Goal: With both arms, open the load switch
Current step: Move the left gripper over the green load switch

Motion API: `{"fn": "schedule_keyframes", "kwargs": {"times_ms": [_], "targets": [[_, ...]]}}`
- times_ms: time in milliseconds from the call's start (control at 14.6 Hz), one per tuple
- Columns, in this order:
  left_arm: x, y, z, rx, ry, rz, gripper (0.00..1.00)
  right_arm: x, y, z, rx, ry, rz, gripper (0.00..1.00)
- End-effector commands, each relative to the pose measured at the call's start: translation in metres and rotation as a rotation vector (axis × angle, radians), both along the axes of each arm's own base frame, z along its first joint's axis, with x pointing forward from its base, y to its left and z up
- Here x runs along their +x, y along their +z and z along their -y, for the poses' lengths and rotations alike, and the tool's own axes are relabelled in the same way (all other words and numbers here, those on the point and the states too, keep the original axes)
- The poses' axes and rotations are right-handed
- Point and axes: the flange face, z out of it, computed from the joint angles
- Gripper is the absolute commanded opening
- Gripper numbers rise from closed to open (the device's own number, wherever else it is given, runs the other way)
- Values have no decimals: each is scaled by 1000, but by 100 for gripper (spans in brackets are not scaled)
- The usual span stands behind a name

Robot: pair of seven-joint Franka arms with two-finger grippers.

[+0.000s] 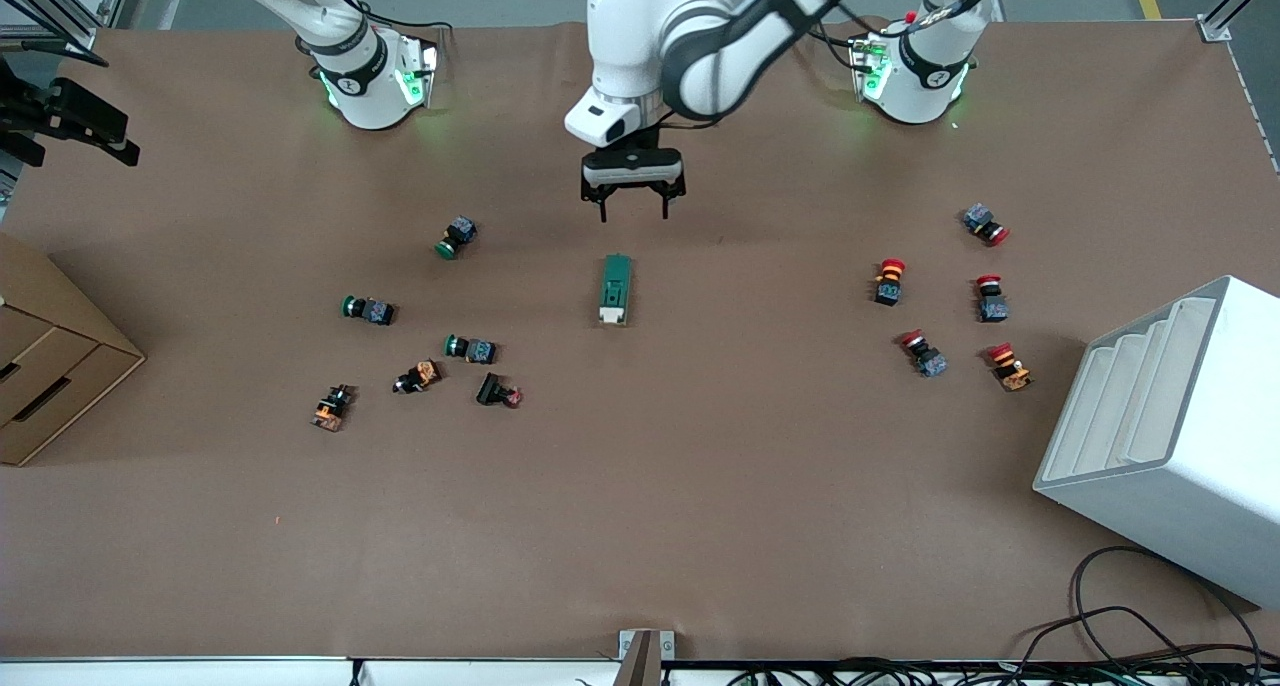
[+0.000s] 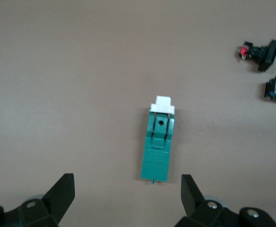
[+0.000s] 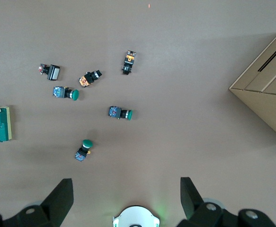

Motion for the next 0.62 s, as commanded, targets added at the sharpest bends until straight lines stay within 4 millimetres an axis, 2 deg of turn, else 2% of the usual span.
{"fn": "schedule_keyframes", "kwargs": {"times_ms": [0, 205, 548], "targets": [[-24, -34, 15, -9, -43, 82, 99, -3, 4, 0, -12, 8, 6, 100], [-49, -80, 22, -23, -93, 178, 99, -3, 4, 1, -12, 8, 5, 100], [-56, -131, 8, -71, -163, 336, 97, -3, 4, 1, -12, 8, 5, 100]]}}
